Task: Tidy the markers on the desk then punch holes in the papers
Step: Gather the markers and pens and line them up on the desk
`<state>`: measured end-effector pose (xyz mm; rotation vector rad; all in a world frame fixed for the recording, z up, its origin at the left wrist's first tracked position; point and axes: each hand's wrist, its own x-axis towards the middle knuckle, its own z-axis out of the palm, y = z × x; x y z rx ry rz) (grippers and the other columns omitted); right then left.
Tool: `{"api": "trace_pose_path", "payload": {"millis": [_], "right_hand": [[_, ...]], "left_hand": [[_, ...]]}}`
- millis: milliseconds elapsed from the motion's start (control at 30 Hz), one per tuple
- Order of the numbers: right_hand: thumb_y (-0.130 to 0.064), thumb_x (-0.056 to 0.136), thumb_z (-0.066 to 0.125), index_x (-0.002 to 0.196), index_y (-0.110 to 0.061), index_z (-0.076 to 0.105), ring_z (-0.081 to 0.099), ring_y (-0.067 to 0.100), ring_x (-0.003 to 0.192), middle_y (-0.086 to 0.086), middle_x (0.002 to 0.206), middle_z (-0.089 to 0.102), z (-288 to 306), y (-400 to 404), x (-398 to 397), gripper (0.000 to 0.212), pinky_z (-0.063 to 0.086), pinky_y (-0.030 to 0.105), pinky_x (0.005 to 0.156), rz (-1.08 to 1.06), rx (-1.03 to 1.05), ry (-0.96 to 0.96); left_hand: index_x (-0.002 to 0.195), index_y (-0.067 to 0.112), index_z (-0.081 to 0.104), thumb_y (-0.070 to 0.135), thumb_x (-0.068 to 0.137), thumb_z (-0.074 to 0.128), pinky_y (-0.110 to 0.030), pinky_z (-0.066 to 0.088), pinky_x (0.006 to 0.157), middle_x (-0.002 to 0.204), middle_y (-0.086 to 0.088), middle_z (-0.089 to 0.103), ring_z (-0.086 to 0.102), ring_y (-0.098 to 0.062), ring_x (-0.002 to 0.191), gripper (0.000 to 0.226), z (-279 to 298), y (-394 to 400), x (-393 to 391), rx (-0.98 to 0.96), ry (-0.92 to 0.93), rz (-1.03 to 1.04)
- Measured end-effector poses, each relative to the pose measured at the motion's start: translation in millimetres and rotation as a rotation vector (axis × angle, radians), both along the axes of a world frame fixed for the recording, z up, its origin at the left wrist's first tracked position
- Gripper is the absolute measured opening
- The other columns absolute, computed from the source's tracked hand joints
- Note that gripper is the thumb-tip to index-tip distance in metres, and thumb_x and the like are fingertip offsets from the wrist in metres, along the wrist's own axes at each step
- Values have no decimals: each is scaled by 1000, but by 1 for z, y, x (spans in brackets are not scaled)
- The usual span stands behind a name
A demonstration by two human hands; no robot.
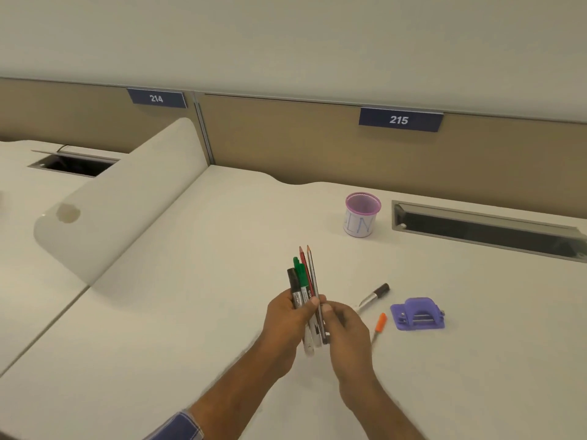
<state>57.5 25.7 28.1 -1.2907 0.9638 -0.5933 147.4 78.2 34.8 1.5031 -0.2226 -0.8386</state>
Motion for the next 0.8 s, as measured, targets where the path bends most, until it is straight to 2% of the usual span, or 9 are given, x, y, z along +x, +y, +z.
{"api": "trace_pose_path", "payload": {"millis": [33, 100, 200, 367, 467, 567, 667, 733, 800], "right_hand": [[-27, 95, 55, 99, -26, 64, 64, 8, 85, -5, 94, 69, -1, 1, 9, 10, 51, 15, 64, 15, -52, 34], [-29, 93, 58, 104, -28, 62, 62, 8, 79, -5, 91, 66, -7, 5, 27, 12, 49, 10, 56, 63, -134, 126], [-31, 91, 62, 108, -24, 65, 67, 17, 75, 1, 84, 70, -18, 10, 57, 19, 55, 21, 61, 121, -131, 217], [-22, 90, 64, 101, -17, 69, 64, 19, 58, 21, 79, 69, -29, 14, 94, 13, 54, 26, 49, 93, 22, 181], [-19, 91, 63, 98, -19, 69, 72, 26, 63, 18, 79, 72, -33, 12, 111, 10, 60, 36, 54, 61, 74, 176], [-13, 92, 60, 92, -20, 68, 73, 28, 65, 16, 81, 74, -34, 7, 125, 11, 59, 34, 51, 54, 114, 168], [-10, 93, 58, 92, -12, 68, 68, 22, 53, 19, 81, 72, -36, -1, 137, 10, 54, 28, 45, 62, 142, 199], [-10, 92, 58, 96, -7, 67, 62, 15, 45, 17, 74, 68, -38, -7, 144, 10, 50, 25, 42, 76, 147, 231], [-6, 91, 57, 95, -10, 65, 57, 13, 42, 11, 67, 63, -39, -13, 148, 10, 47, 24, 41, 92, 139, 238]], "left_hand": [[103, 11, 70, 15, 92, 65, -34, 60, 71, 97, -9, 75, 72, -27, 92, 12, -3, 3, 11, 29, 4, -11], [102, 11, 70, 15, 91, 67, -43, 60, 80, 96, -11, 75, 71, -29, 92, 12, -8, 8, 31, 89, 7, -33], [97, 13, 70, 11, 90, 65, -42, 58, 80, 93, -10, 73, 68, -26, 88, 8, -16, 14, 60, 232, -20, -57], [94, 10, 70, 2, 87, 61, -46, 60, 77, 92, -17, 73, 69, -31, 85, 14, -29, 13, 100, 355, 22, -66], [95, 10, 70, 3, 88, 62, -44, 61, 74, 90, -16, 73, 71, -33, 86, 13, -33, 7, 117, 378, 47, -67], [93, 9, 70, 3, 86, 64, -41, 61, 74, 89, -15, 73, 72, -30, 82, 11, -35, 1, 131, 396, 56, -97], [91, 6, 71, 3, 82, 66, -47, 62, 73, 87, -18, 74, 73, -32, 79, 11, -40, -5, 144, 406, 68, -128], [87, 5, 72, 4, 78, 68, -51, 61, 74, 86, -19, 74, 73, -35, 80, 10, -45, -9, 151, 425, 50, -125], [81, 7, 71, 8, 77, 71, -47, 61, 76, 80, -15, 73, 72, -34, 79, 4, -49, -14, 156, 452, -14, -109]]}}
